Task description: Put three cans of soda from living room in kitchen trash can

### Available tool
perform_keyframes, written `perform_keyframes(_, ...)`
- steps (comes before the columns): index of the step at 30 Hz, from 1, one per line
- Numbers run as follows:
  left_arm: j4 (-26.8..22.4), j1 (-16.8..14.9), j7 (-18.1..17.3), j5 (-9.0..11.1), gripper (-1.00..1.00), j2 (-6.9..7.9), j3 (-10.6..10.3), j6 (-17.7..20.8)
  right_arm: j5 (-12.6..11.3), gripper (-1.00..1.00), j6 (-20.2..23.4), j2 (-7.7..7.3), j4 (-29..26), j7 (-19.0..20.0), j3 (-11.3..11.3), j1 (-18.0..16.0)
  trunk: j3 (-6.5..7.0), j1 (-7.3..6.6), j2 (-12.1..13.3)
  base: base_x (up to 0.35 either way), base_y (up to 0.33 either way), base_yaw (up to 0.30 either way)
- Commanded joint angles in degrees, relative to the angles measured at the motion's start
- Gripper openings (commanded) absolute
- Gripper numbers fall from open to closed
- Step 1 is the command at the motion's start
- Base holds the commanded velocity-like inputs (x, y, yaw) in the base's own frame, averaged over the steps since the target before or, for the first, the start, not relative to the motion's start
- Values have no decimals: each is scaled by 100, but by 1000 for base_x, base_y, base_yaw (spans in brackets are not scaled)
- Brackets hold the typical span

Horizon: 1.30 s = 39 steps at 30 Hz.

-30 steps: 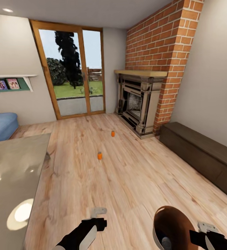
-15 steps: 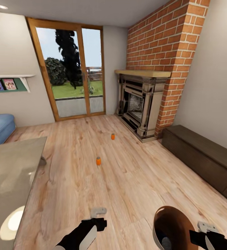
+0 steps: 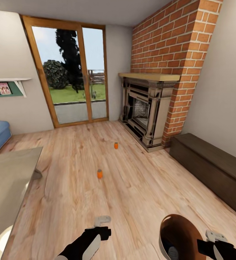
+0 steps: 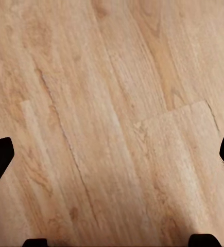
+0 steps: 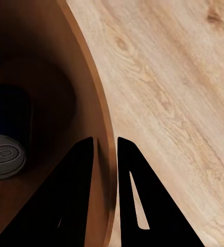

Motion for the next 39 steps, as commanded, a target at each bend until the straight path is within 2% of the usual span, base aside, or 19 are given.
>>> perform_keyframes(1,1,0,0,0,100,0,0,-6,-57,-100,4,0,-4,43,-12,-3,1,0,0,344,-8,0)
perform_keyframes(39,2,0,-27,5,100,0,0,-30,-57,-100,4,5,-4,43,-12,-3,1,0,0,344,11,-9)
